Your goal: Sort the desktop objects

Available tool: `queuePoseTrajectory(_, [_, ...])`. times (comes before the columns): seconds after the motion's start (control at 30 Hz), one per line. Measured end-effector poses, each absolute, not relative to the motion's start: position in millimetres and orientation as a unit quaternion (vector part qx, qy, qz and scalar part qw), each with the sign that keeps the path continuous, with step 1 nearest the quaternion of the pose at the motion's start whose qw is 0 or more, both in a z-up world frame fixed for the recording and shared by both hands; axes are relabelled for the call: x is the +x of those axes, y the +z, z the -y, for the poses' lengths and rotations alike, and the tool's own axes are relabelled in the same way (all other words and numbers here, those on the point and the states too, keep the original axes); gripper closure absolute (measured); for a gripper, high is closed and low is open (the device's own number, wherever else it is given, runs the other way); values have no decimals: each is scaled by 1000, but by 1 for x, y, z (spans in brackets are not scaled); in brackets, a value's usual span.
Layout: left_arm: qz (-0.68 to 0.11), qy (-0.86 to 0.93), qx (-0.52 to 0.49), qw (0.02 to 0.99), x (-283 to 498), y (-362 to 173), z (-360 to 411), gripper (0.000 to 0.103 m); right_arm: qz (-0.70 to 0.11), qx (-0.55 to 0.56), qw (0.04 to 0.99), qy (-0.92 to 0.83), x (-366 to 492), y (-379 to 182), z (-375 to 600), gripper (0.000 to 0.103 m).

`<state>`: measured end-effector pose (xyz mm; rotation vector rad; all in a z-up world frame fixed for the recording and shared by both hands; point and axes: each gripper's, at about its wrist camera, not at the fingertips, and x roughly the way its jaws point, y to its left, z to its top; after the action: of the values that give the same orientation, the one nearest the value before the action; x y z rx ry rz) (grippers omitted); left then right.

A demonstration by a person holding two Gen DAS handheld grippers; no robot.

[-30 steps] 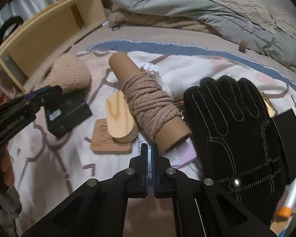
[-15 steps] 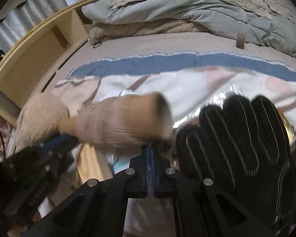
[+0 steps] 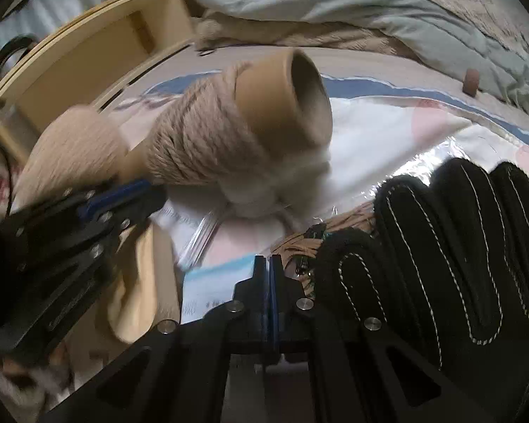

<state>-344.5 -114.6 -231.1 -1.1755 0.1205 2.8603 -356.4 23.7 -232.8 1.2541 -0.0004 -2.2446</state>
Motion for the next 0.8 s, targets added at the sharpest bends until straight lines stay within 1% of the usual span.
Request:
queuePoseTrajectory(0.07, [-28, 921, -387, 40, -335, -234, 114, 90, 10, 467, 286, -837, -349, -233, -30, 101])
queuePoseTrajectory(0.17, [-38, 925, -372, 60, -313, -235, 110, 90, -10, 466, 292, -835, -330, -233, -33, 101])
queuePoseTrajectory(0.27, [-14, 924, -375, 77, -300, -232, 115, 90, -7, 470, 300, -830, -310, -236, -42, 101])
queuePoseTrajectory(0.5, [26, 917, -386, 93, -272, -235, 126, 89, 5, 478, 321, -817, -273, -242, -55, 101])
queuePoseTrajectory(0.57, [32, 914, -392, 98, -265, -235, 127, 90, 11, 481, 325, -814, -261, -243, -58, 101])
queuePoseTrajectory(0.63, [35, 899, -425, 102, -259, -245, 126, 89, 24, 487, 326, -810, -252, -245, -62, 101])
queuePoseTrajectory(0.7, [36, 902, -418, 100, -248, -244, 128, 89, 33, 492, 329, -806, -244, -245, -66, 101])
queuePoseTrajectory(0.8, [56, 896, -429, 101, -240, -244, 133, 89, 23, 496, 334, -801, -229, -243, -68, 101])
